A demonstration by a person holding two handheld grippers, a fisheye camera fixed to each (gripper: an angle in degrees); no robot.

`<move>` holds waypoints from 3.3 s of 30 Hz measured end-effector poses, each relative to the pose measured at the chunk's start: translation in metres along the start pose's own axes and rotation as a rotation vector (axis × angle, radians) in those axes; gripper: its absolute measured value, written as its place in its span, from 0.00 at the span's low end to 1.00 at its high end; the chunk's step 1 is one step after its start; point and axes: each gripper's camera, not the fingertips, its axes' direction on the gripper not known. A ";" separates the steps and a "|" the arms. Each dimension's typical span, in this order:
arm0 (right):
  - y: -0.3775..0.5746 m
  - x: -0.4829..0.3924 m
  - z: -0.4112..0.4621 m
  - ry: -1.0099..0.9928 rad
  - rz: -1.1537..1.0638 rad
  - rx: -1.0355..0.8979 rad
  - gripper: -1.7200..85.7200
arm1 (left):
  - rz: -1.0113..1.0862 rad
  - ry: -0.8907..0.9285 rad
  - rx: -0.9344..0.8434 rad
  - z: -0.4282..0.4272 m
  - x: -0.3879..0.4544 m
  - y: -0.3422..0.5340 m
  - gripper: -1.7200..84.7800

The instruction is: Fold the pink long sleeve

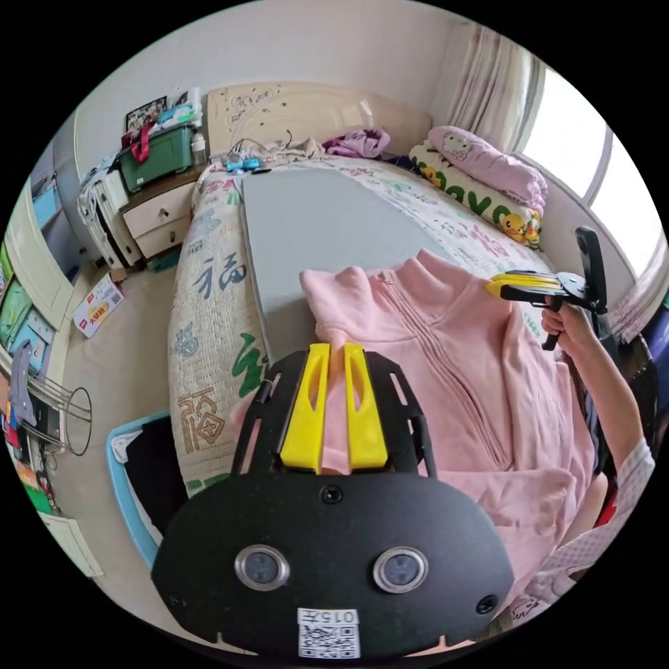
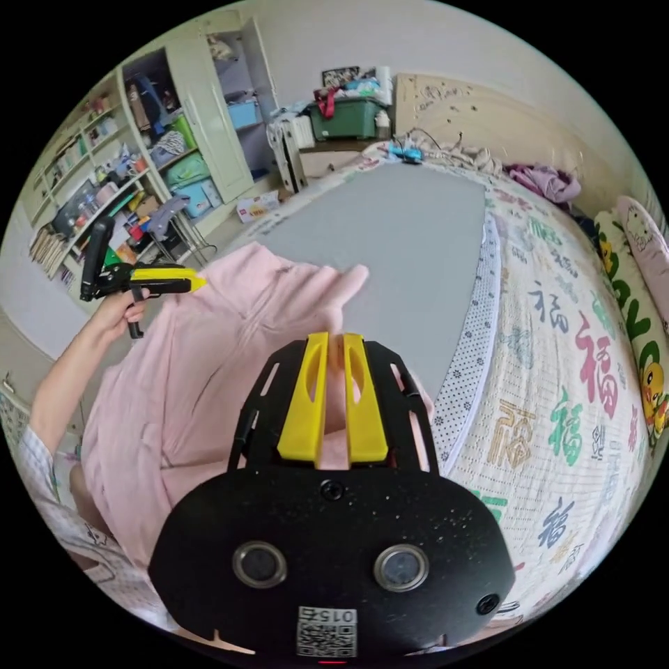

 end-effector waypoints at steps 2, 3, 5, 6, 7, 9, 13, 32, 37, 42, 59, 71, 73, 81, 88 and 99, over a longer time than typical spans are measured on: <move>0.023 -0.014 -0.044 -0.023 -0.051 0.076 0.07 | 0.009 0.040 0.078 -0.038 0.008 0.014 0.06; 0.033 -0.021 -0.060 -0.023 -0.075 0.097 0.07 | 0.036 0.059 0.144 -0.068 0.017 0.029 0.05; 0.085 -0.050 -0.128 -0.022 -0.174 0.168 0.07 | 0.093 0.086 0.226 -0.119 0.033 0.061 0.05; 0.121 -0.067 -0.161 -0.027 -0.230 0.201 0.07 | 0.132 0.097 0.275 -0.154 0.047 0.090 0.05; 0.141 -0.075 -0.176 -0.033 -0.257 0.208 0.07 | 0.180 0.116 0.319 -0.189 0.061 0.126 0.05; 0.204 -0.094 -0.213 -0.079 -0.302 0.218 0.07 | 0.245 0.176 0.365 -0.229 0.080 0.188 0.05; 0.343 -0.117 -0.217 -0.251 -0.275 0.035 0.08 | 0.258 0.343 0.163 -0.242 0.111 0.315 0.08; 0.430 -0.031 -0.174 -0.451 0.294 0.045 0.12 | -0.327 0.403 0.094 -0.220 0.095 0.426 0.14; 0.438 -0.025 -0.181 -0.407 0.286 0.103 0.05 | -0.333 0.335 0.075 -0.231 0.087 0.432 0.03; 0.438 -0.021 -0.187 -0.416 0.271 0.139 0.06 | -0.307 0.315 0.077 -0.246 0.085 0.432 0.03; 0.267 0.078 -0.164 -0.213 0.504 0.209 0.18 | -0.656 0.245 0.348 -0.268 -0.066 0.378 0.15; 0.180 0.079 -0.073 -0.187 0.540 0.157 0.16 | -0.687 0.477 0.191 -0.171 -0.117 0.321 0.14; 0.172 0.074 -0.062 -0.131 0.562 0.153 0.13 | -0.700 0.505 0.208 -0.169 -0.121 0.324 0.10; 0.150 0.047 -0.074 -0.049 0.529 0.283 0.05 | -0.581 0.411 0.363 -0.204 -0.101 0.317 0.04; 0.135 0.035 -0.026 0.065 0.504 0.148 0.04 | -0.573 0.280 0.277 -0.193 -0.085 0.314 0.04; 0.131 0.003 0.018 0.209 0.404 0.077 0.06 | -0.458 0.045 0.128 -0.167 -0.038 0.290 0.07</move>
